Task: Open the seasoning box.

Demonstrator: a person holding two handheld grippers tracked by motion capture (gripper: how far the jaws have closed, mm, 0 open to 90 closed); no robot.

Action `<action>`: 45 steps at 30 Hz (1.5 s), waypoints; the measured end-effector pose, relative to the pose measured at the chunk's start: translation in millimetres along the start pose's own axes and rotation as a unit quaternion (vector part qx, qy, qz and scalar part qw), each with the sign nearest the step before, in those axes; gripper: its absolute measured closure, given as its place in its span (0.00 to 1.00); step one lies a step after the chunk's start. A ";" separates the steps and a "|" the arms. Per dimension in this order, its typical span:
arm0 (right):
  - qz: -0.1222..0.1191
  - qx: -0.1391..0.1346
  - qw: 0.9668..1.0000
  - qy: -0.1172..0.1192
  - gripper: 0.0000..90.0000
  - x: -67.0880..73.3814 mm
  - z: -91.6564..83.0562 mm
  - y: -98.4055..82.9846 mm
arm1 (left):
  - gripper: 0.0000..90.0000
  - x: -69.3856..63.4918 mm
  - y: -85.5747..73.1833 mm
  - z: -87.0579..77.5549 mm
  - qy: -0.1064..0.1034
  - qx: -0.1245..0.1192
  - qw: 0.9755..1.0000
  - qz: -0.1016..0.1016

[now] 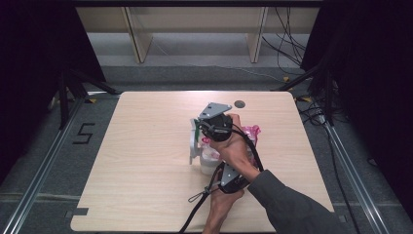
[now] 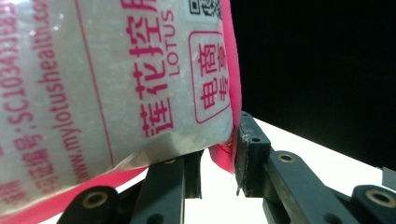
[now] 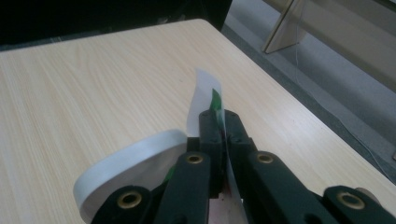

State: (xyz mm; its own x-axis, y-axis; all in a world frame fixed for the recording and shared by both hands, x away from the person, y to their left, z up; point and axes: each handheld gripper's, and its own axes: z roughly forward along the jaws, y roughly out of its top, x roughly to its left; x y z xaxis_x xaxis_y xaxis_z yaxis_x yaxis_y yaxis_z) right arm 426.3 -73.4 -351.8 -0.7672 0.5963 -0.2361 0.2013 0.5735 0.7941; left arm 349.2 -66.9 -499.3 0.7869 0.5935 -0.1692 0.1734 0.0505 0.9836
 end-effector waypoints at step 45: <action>0.006 -0.007 1.000 -0.006 0.99 -3.9 -1.0 1.6 | 0.83 3.6 1.3 -3.6 0.001 0.018 1.000 0.021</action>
State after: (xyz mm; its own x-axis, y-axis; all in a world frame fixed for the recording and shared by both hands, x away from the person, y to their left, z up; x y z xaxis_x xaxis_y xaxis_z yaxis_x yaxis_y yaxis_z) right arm 429.1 -75.3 -349.0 -0.7578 0.6096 -0.2328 0.2025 0.5588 0.8042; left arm 350.1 -61.9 -498.3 0.7930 0.5957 -0.1280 0.1616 -0.0032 0.9868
